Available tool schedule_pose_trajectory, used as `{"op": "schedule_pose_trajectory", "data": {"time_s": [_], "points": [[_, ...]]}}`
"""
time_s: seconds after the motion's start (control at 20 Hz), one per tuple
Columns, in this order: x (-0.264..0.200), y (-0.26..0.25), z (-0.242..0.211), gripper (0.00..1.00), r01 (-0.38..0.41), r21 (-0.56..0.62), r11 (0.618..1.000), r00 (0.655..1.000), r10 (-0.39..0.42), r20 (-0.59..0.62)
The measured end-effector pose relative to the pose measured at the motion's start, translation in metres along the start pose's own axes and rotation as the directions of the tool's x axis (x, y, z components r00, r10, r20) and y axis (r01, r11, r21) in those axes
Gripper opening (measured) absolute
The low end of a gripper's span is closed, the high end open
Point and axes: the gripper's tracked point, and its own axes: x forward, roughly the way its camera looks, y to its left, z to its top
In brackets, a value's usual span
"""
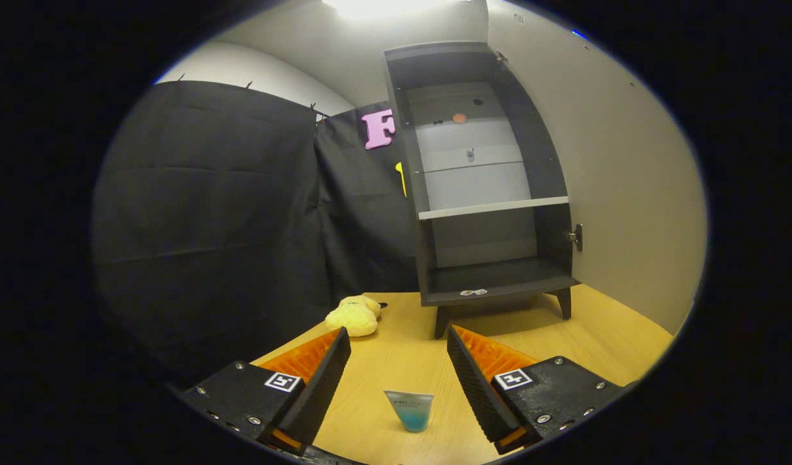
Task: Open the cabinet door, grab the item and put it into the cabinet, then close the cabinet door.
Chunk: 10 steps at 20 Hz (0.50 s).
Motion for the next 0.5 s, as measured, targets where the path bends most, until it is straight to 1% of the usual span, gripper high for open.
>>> {"op": "schedule_pose_trajectory", "data": {"time_s": [0.15, 0.3, 0.5], "points": [[0.009, 0.001, -0.028, 0.93, 0.018, -0.015, 1.000, 0.998, -0.019, -0.065], [0.018, -0.006, -0.052, 0.93, 0.049, -0.051, 0.997, 0.992, -0.055, -0.116], [0.022, -0.012, -0.092, 0.91, 0.076, -0.056, 0.996, 0.971, -0.086, -0.225]]}}
